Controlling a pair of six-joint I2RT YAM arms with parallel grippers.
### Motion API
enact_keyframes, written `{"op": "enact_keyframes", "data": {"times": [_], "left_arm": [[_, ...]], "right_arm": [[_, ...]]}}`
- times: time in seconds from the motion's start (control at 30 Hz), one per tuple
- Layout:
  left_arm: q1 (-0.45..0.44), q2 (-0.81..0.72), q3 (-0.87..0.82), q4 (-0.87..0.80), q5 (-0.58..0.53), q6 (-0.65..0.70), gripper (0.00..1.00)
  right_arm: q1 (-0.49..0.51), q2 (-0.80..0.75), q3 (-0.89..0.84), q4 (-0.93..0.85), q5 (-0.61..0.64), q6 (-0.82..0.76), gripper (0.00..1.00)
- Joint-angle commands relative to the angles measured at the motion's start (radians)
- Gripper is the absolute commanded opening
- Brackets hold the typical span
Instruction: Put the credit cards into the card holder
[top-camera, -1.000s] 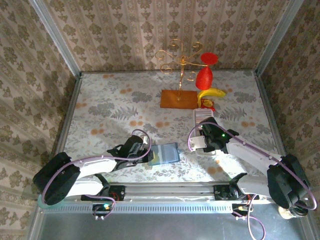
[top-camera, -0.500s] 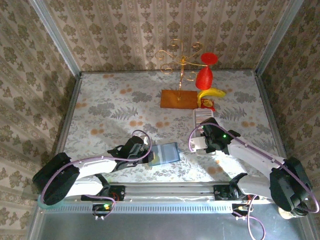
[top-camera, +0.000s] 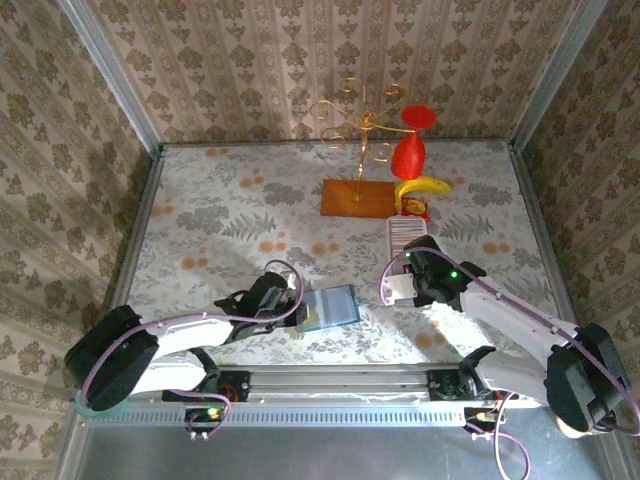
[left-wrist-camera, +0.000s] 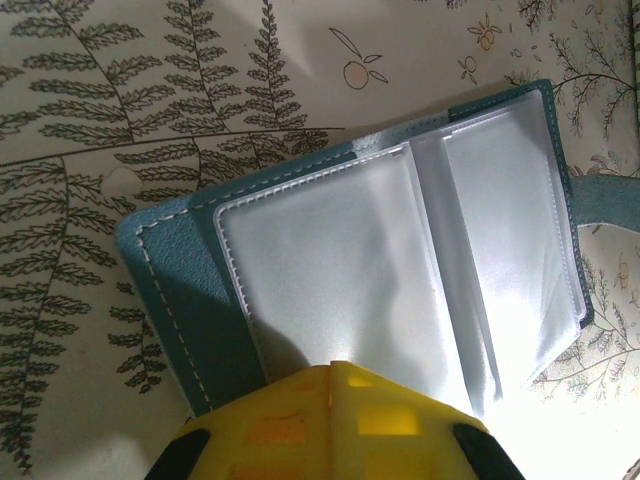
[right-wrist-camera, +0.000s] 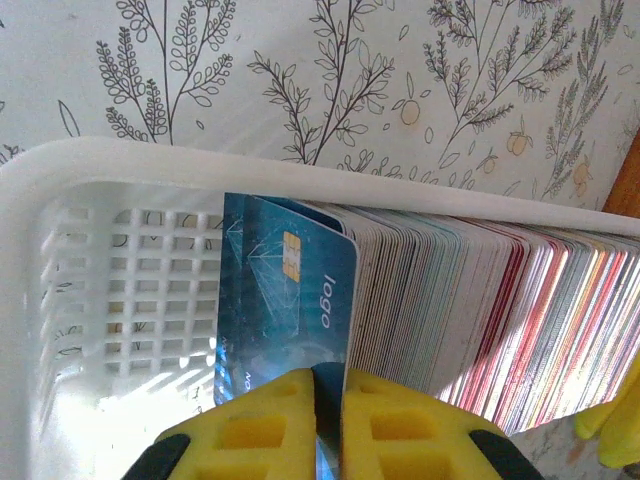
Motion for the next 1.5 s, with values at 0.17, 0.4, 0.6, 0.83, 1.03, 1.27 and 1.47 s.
{"op": "enact_keyframes", "data": {"times": [0.17,0.4,0.6,0.83,1.03,1.27,1.47], "left_arm": [[-0.004,-0.034,0.012,-0.085,-0.022,0.023,0.02],[-0.004,-0.084,0.036,-0.121,-0.004,0.018,0.15],[-0.005,-0.155,0.045,-0.170,-0.014,0.013,0.28],[-0.006,-0.195,0.037,-0.219,-0.028,-0.013,0.35],[-0.014,-0.192,0.034,-0.249,-0.057,-0.030,0.30],[-0.019,-0.126,0.046,-0.254,-0.082,-0.034,0.24],[-0.022,-0.080,0.062,-0.247,-0.104,-0.021,0.23]], "right_arm": [[0.008,-0.060,0.000,-0.008,0.016,0.030,0.06],[0.032,-0.127,0.009,-0.106,-0.051,0.111,0.00],[0.062,-0.203,0.015,-0.158,-0.064,0.207,0.00],[0.159,-0.277,0.068,-0.148,-0.093,0.521,0.00],[0.281,-0.288,0.089,0.045,-0.091,0.934,0.00],[0.333,-0.147,0.181,0.131,-0.099,1.608,0.00],[0.396,-0.040,0.163,0.252,-0.193,1.914,0.00]]}}
